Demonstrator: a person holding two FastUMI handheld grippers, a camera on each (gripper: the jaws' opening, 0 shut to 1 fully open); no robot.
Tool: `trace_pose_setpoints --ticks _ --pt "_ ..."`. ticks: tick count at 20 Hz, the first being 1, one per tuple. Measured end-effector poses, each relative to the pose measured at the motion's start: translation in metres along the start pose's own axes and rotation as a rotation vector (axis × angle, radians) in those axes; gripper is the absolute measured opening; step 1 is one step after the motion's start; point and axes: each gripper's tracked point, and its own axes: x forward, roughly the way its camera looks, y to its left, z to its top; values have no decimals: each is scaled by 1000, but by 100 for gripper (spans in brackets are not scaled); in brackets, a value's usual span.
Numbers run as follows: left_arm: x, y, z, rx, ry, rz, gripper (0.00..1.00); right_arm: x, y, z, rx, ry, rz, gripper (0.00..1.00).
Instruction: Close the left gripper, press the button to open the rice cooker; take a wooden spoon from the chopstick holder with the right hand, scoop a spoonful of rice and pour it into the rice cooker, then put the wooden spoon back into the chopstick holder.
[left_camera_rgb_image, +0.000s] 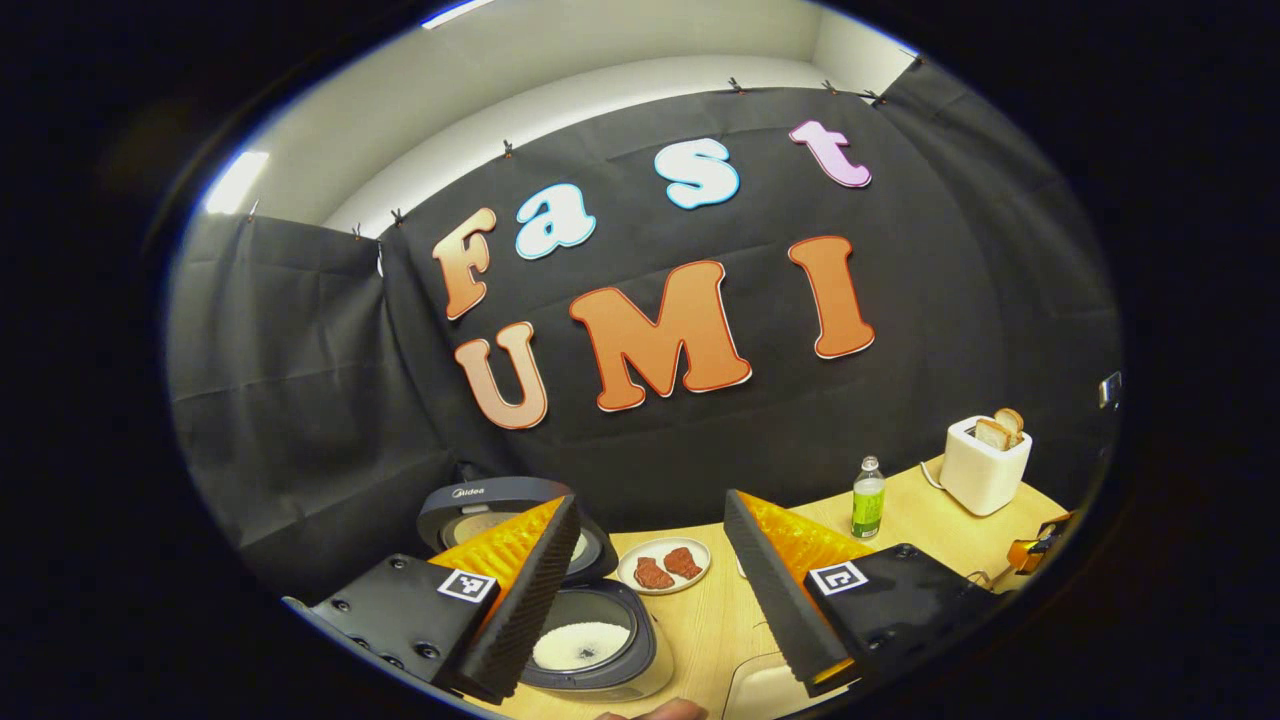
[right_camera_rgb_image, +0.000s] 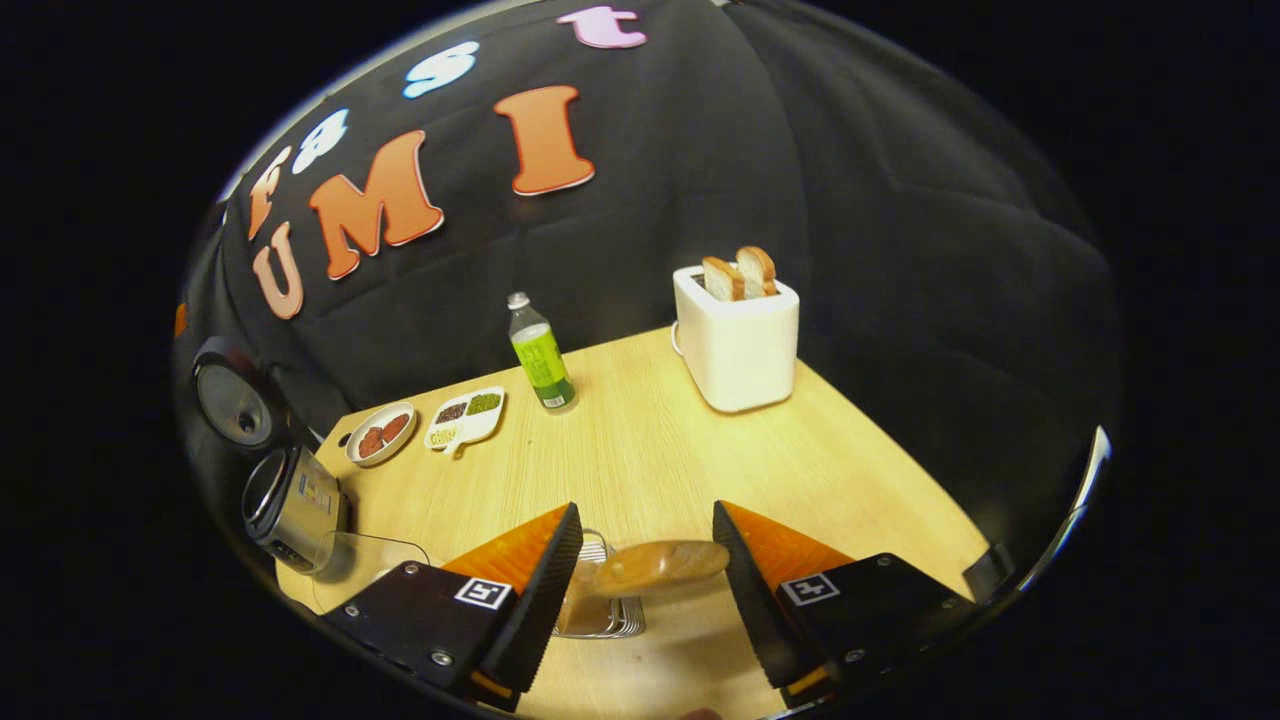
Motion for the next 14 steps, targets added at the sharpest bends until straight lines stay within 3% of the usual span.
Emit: trace_pose_setpoints --ticks 3,5,6,10,12,14 --pt "2 -6 -2 -1 11 -24 100 5 11 -15 109 43 30 72" --pt "2 -7 2 -1 -1 -36 89 9 14 -24 149 61 37 68" --pt "2 -7 4 1 -6 -40 89 10 15 -26 169 69 36 66" --pt "3 -4 1 -9 -7 -51 98 17 30 -26 265 89 26 27" --pt "2 1 -3 -20 -1 -49 100 18 41 -29 277 114 46 21" --pt "3 7 -7 -36 4 -43 100 19 42 -35 274 145 26 23"
